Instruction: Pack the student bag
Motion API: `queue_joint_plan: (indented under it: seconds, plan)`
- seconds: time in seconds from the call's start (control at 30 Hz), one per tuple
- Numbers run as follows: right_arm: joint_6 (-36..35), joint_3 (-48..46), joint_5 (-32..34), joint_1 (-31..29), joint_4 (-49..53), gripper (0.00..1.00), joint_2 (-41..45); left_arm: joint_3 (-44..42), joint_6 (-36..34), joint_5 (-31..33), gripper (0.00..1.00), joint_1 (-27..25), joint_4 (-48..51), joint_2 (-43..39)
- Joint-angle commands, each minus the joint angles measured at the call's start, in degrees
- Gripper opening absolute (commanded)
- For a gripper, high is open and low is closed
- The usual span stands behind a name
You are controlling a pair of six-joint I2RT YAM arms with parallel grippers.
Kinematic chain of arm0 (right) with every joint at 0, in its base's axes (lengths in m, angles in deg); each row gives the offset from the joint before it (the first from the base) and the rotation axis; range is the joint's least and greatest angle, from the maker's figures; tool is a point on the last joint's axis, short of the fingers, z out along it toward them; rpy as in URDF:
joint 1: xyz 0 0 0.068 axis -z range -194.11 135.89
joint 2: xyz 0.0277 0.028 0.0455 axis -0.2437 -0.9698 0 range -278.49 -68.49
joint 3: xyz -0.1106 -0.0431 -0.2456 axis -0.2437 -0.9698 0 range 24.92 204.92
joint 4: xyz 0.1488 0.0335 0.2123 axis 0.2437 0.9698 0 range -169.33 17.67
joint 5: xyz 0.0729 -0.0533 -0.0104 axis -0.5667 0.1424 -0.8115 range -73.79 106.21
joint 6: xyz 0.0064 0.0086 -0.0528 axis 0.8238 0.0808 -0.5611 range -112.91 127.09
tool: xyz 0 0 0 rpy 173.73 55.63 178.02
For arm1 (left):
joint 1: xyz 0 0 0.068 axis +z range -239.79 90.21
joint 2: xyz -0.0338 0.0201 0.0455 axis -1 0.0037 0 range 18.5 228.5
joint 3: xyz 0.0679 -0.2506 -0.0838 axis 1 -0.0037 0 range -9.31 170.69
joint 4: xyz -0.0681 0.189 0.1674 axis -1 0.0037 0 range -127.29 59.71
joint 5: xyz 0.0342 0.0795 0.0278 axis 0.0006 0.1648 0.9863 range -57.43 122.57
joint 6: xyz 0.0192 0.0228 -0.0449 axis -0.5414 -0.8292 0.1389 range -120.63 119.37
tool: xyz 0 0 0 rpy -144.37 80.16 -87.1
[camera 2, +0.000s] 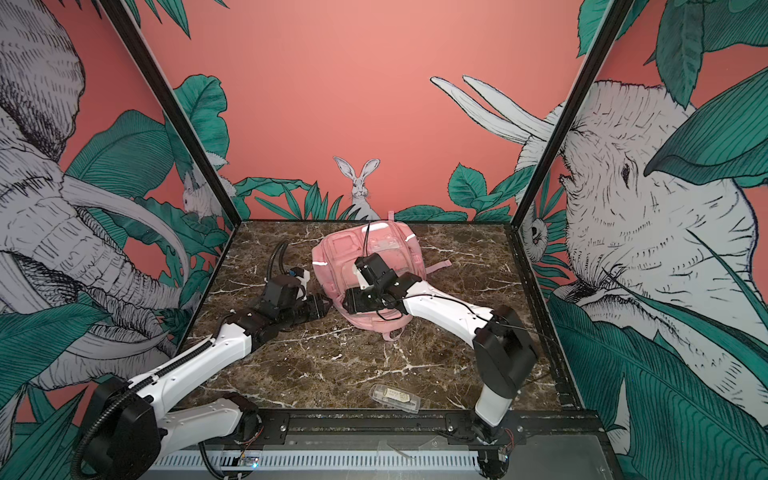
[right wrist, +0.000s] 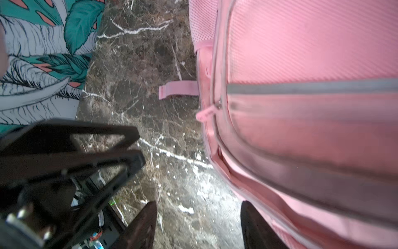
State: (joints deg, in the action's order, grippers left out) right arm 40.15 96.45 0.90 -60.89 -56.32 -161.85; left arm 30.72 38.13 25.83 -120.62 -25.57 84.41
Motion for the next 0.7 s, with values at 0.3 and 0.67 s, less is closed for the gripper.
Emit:
queue_joint_plan:
  seconds: [0.3,0.67]
  plan:
    - [-2.98,-19.10,11.00,10.02,12.36,0.70,21.14,11.39,-19.54,0.49,0.66,-21.27,10.13,9.98]
    - [-3.24,-22.46,7.99,19.86,13.22,0.72,26.27,23.37,-39.35,0.36,0.79,-39.87,21.50,23.78]
